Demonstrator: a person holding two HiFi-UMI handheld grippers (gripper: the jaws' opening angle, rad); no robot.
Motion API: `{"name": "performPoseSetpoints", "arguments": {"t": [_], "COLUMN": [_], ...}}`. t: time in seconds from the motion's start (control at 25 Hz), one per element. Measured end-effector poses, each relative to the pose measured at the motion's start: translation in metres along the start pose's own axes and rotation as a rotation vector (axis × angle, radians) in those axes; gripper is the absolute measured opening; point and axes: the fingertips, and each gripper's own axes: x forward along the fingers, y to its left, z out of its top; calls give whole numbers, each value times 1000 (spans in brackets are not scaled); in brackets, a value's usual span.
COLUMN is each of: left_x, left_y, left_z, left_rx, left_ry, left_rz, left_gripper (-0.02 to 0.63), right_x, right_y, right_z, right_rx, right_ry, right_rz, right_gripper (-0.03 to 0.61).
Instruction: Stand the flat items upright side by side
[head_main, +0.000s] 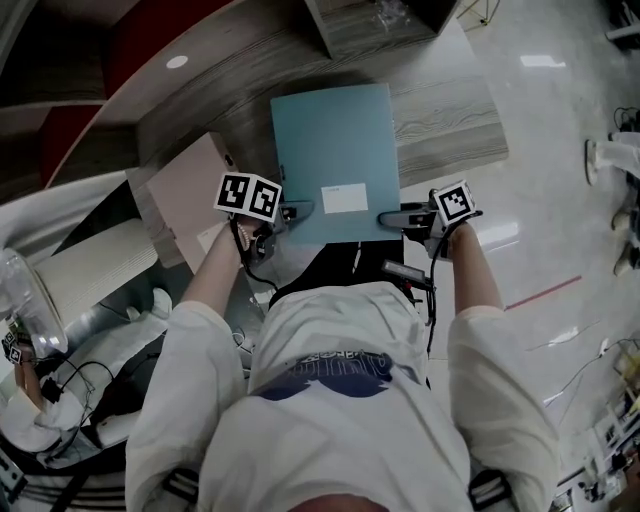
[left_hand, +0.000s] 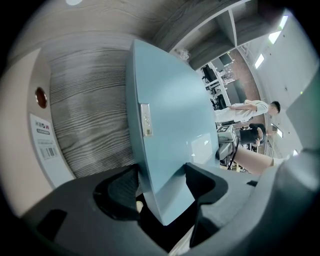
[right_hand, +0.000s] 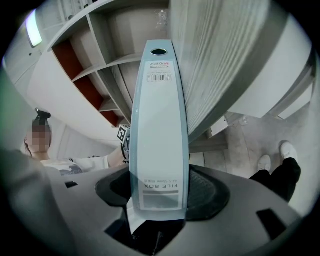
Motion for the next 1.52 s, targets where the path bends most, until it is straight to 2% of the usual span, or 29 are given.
{"name": "performPoseSetpoints", "arguments": {"t": [0.6,0.96,1.52], "left_x": [-6,-20,-45], "left_y": [-3,-8,-12], "left_z": [1,8,20], "left_rx": [33,89,214], "left_ry": [-34,-81,-163], "left_rz": [4,-1,32], "left_gripper": [290,285,276], "right_x": [0,-3,7], "right_y": [6,14,33], "right_z": [0,9,18], "right_rx": [-53,-160,-317], "right_ry": [16,43,9], "right_rz": [-66,-171,-199], "right_gripper": [281,279,278]}}
